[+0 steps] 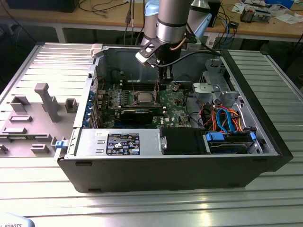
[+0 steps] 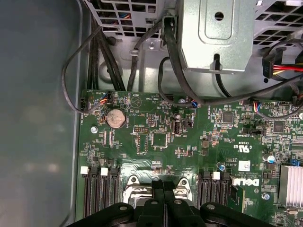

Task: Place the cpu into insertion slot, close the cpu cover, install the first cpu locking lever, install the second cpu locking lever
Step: 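Close the cpu cover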

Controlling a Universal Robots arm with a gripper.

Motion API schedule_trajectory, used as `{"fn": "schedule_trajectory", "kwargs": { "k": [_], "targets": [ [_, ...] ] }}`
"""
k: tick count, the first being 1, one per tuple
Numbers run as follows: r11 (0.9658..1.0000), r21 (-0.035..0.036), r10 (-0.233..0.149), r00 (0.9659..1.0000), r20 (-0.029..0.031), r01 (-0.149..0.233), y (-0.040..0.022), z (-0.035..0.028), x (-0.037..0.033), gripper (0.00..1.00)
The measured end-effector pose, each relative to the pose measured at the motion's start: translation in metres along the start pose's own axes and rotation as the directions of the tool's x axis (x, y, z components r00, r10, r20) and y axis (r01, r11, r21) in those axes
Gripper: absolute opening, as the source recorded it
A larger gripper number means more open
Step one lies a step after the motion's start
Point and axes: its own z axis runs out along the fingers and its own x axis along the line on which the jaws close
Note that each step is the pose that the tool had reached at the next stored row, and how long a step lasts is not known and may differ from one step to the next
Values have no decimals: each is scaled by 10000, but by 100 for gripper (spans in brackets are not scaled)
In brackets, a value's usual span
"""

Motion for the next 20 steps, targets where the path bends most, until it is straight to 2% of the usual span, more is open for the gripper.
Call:
{"fn": "schedule_trajectory", "kwargs": {
  "k": [20],
  "targets": [
    [10000,1,0,10000,1,0,-70,1,4,11]
  ]
}}
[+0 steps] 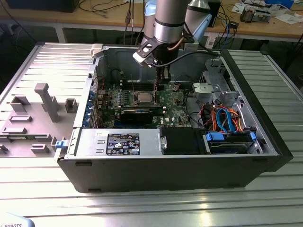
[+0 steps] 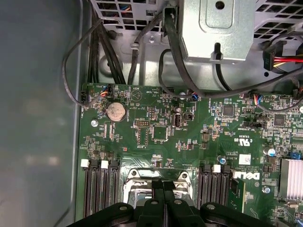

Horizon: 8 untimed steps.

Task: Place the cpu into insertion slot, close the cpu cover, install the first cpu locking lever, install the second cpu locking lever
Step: 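Close the cpu cover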

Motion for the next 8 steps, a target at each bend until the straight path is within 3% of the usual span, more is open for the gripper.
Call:
{"fn": "schedule_trajectory", "kwargs": {
  "k": [8],
  "targets": [
    [10000,0,0,10000,0,0,-22,1,1,11]
  ]
}}
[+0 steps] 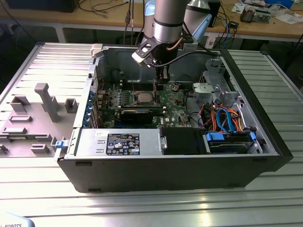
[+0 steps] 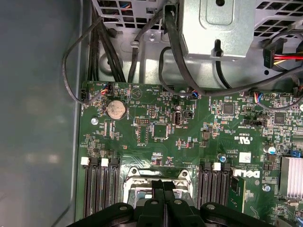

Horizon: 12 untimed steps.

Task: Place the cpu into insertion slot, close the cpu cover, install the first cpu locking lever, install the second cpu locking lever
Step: 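Close the cpu cover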

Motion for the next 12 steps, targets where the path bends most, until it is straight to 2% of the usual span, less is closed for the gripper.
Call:
{"fn": "schedule_trajectory", "kwargs": {
  "k": [12],
  "targets": [
    [10000,2,0,10000,0,0,-48,2,3,11]
  ]
}}
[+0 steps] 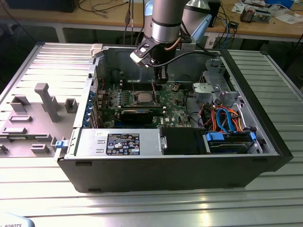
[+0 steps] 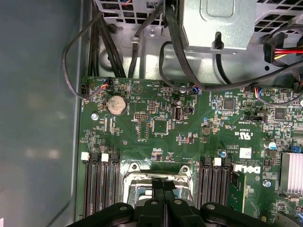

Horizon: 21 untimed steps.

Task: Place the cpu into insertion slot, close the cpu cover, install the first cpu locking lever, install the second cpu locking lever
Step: 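Close the cpu cover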

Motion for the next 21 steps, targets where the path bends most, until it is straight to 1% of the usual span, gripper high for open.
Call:
{"fn": "schedule_trajectory", "kwargs": {
  "k": [4,6,15,20,21],
  "targets": [
    [10000,0,-1,10000,0,1,-4,0,0,11],
    [10000,5,0,10000,-1,0,-24,2,1,11],
    [10000,7,1,10000,0,-1,-41,8,2,11],
    [10000,7,-1,10000,-1,1,-77,34,5,11],
    [10000,23,-2,10000,-2,2,-75,39,5,11]
  ]
}}
